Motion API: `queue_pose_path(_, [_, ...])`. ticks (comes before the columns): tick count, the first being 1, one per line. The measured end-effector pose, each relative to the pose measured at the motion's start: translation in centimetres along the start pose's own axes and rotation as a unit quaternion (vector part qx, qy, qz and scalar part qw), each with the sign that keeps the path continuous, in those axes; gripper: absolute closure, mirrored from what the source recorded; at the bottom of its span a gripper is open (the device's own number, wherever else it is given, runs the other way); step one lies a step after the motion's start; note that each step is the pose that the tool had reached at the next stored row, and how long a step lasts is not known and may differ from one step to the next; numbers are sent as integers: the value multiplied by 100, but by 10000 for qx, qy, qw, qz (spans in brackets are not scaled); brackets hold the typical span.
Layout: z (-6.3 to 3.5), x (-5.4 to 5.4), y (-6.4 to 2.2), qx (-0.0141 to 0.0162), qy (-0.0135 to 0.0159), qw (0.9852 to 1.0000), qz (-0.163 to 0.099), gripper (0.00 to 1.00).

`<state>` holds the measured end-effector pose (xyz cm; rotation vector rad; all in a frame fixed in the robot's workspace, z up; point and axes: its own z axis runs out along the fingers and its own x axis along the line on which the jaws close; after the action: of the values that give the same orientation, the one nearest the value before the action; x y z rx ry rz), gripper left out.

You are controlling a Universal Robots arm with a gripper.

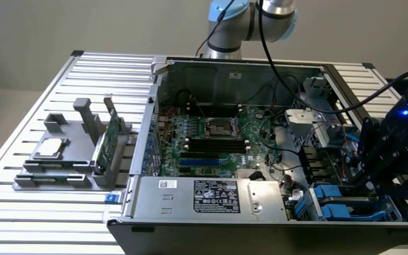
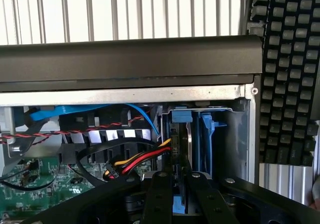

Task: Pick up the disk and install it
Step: 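Insert the first disk wire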

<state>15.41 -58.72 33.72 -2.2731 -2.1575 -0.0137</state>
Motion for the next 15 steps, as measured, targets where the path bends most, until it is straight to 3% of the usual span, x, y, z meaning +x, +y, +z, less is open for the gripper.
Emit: queue_pose_path(15, [39,20,14,-2,-29,10000,0,84])
